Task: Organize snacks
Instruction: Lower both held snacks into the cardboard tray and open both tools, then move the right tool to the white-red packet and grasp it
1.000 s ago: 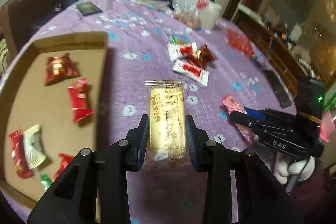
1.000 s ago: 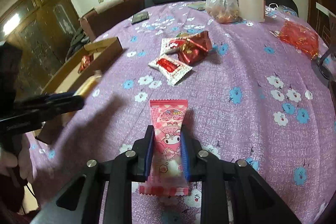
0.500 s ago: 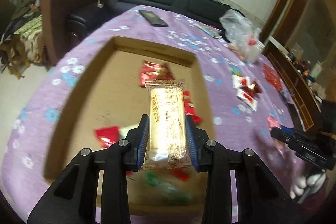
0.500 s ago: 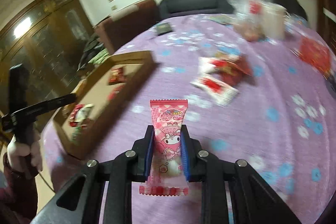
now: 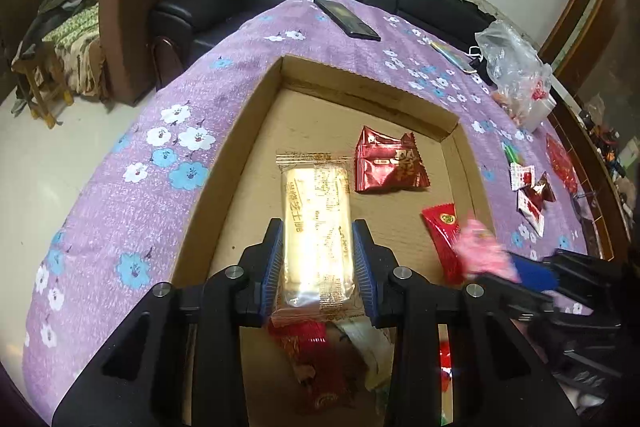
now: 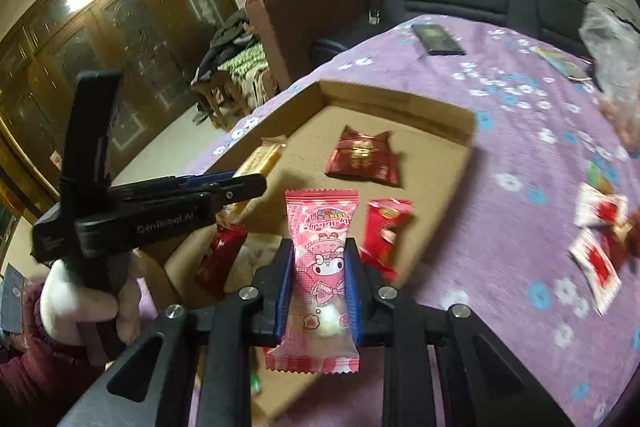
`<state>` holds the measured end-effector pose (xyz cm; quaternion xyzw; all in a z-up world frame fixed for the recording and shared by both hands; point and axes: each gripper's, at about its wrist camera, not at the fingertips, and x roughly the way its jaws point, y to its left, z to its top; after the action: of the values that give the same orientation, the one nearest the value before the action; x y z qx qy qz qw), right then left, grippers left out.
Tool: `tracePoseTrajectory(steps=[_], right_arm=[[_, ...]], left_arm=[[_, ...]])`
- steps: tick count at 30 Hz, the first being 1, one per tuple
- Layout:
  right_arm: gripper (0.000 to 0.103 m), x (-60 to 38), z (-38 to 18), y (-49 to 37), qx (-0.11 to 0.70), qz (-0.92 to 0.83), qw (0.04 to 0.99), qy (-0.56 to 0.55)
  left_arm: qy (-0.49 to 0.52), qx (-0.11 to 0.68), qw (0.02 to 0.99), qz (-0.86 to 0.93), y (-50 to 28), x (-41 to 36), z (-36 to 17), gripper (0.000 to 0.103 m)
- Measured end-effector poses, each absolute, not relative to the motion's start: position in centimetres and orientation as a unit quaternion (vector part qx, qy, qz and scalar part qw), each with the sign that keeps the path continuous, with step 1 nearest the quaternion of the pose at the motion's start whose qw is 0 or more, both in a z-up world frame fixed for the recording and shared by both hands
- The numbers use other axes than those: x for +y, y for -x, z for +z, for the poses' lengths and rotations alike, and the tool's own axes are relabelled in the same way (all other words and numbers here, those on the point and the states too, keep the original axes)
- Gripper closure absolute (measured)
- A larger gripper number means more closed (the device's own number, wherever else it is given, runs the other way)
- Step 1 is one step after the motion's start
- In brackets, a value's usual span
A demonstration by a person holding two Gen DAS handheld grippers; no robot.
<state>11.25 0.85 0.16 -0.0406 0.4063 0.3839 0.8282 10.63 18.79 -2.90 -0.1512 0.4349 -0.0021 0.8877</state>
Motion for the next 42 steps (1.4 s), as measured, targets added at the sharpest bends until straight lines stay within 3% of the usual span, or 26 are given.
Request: tracePoseTrajectory(steps=[9, 15, 16, 19, 20, 32, 42], right_arm=[[0.073, 2.8, -1.5, -12.5, 0.413, 0.37, 0.831, 0.045], [0.063, 0.1, 0.7, -10.4, 0.375, 0.36, 0.854, 0.032], [0.062, -0.5, 0.9, -10.0, 0.37, 0.358, 0.857, 0.032], [0.06, -2.7, 1.4, -8.5, 0.355, 0.347, 0.868, 0.03], [0.057, -3.2, 1.4, -8.2, 0.353, 0.343, 0.87, 0.029], [0.052, -11.9, 0.7, -5.6, 0.352, 0.298, 0.887, -0.011], [0.048, -17.7, 0.4, -4.6, 0.345, 0.263, 0.9, -0.049]], left_arm=[[0.175, 0.412, 0.894, -0.022, -8.9, 19.4, -1.6, 0.069], [0.182, 0.391, 0.902, -0.021, -6.2, 18.6, 0.0, 0.069], [0.176, 0.388, 0.904, -0.015, -5.6, 18.1, 0.3, 0.068], [0.161, 0.382, 0.91, -0.003, -4.3, 16.6, 0.9, 0.049], [0.153, 0.379, 0.913, 0.004, -3.7, 15.9, 1.1, 0.048], [0.005, 0.352, 0.935, 0.051, 0.5, 6.6, 2.6, 0.048], [-0.059, 0.342, 0.936, 0.05, 1.4, 1.5, 3.1, 0.048]])
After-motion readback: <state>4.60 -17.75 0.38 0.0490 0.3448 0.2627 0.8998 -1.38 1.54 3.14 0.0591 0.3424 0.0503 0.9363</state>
